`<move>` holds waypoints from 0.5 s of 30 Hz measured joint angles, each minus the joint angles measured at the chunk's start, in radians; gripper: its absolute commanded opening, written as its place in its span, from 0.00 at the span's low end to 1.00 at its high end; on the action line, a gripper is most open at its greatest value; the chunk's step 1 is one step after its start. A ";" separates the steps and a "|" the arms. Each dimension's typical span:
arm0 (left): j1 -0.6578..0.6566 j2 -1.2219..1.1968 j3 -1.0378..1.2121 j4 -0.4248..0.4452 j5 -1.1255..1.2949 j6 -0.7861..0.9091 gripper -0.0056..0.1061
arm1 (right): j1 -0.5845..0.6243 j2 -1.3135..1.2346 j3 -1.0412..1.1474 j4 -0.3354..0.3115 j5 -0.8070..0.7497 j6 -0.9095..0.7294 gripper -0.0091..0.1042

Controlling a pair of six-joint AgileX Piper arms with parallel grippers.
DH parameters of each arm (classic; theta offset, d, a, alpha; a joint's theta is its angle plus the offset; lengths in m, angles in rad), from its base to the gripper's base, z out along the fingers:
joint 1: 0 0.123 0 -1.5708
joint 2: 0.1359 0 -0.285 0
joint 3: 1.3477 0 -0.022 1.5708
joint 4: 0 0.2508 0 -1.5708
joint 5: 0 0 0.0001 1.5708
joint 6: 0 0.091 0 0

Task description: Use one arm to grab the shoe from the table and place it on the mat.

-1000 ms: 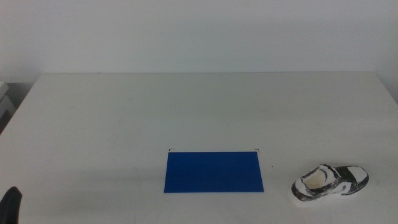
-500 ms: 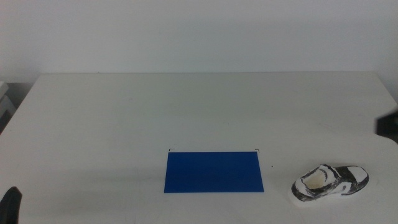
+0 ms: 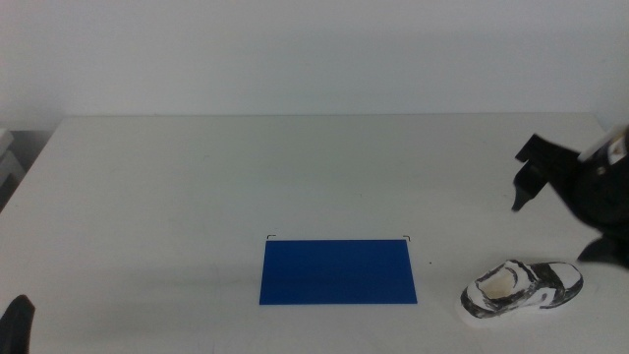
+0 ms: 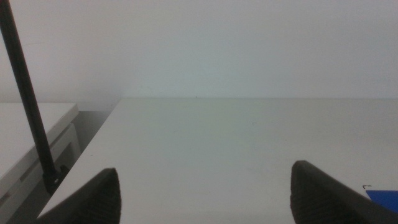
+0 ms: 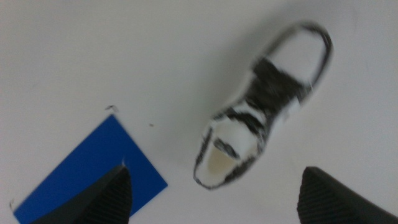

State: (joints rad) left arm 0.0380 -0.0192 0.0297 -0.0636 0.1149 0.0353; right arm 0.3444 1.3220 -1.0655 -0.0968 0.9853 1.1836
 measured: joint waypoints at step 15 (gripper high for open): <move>0.000 0.000 0.000 0.000 0.000 0.000 0.89 | 0.000 0.055 0.000 -0.008 0.023 0.230 0.89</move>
State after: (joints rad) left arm 0.0380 -0.0192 0.0297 -0.0636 0.1149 0.0353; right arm 0.3443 1.3766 -1.0655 -0.1048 1.0081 1.4140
